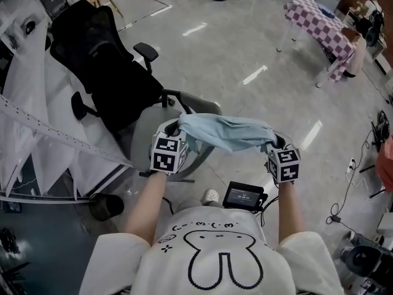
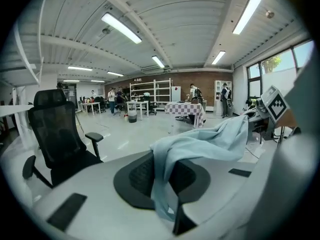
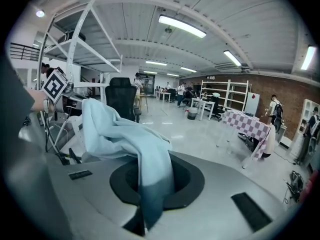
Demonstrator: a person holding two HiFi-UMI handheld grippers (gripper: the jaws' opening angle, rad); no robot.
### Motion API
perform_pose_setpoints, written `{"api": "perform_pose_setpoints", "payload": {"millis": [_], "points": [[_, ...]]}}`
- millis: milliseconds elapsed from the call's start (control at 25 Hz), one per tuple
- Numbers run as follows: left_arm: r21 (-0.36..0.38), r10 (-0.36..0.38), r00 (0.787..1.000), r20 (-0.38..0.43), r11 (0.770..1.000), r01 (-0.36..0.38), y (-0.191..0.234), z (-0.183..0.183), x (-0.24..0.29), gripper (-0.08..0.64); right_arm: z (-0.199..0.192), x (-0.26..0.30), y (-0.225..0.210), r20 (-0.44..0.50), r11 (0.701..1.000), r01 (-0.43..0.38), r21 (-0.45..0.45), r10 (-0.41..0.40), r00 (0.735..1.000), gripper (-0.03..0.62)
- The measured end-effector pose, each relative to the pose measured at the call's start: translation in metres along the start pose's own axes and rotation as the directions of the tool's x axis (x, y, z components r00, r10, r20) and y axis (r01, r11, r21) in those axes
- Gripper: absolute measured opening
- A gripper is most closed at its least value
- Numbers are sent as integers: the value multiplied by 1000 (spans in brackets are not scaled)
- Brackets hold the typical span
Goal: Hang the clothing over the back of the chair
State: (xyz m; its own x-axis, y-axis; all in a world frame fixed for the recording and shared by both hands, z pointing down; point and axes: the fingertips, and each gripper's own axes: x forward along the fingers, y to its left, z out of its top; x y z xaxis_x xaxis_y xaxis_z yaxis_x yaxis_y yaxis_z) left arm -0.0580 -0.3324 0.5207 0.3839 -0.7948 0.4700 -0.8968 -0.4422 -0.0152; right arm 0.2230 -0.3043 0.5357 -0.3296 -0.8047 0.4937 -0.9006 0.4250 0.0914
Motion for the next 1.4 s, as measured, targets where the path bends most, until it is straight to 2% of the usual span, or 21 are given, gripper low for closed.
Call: {"api": "perform_pose_setpoints", "payload": {"millis": [200, 480, 680, 920, 1040, 1200, 1400], "points": [[-38, -9, 997, -71, 999, 6, 0, -19, 17, 46, -21, 23, 4, -60, 999, -51, -15, 50, 997, 18], [-152, -21, 989, -143, 988, -2, 8, -50, 37, 46, -51, 52, 7, -130, 999, -33, 32, 37, 991, 23], [-230, -51, 982, -181, 973, 8, 12, -59, 53, 46, -62, 66, 9, -195, 999, -26, 27, 31, 980, 25], [-216, -77, 965, -251, 976, 22, 4, -73, 76, 46, -93, 89, 20, -296, 998, -62, 29, 68, 953, 75], [-222, -79, 958, -276, 975, 17, 5, -83, 85, 46, -105, 100, 27, -331, 996, -82, 27, 86, 940, 78], [-220, -79, 950, -303, 976, 11, 7, -94, 92, 46, -115, 110, 28, -356, 995, -87, 40, 96, 929, 78], [-210, -77, 937, -340, 978, 4, 7, -108, 98, 46, -109, 114, 30, -346, 994, -106, 39, 113, 931, 78]]}}
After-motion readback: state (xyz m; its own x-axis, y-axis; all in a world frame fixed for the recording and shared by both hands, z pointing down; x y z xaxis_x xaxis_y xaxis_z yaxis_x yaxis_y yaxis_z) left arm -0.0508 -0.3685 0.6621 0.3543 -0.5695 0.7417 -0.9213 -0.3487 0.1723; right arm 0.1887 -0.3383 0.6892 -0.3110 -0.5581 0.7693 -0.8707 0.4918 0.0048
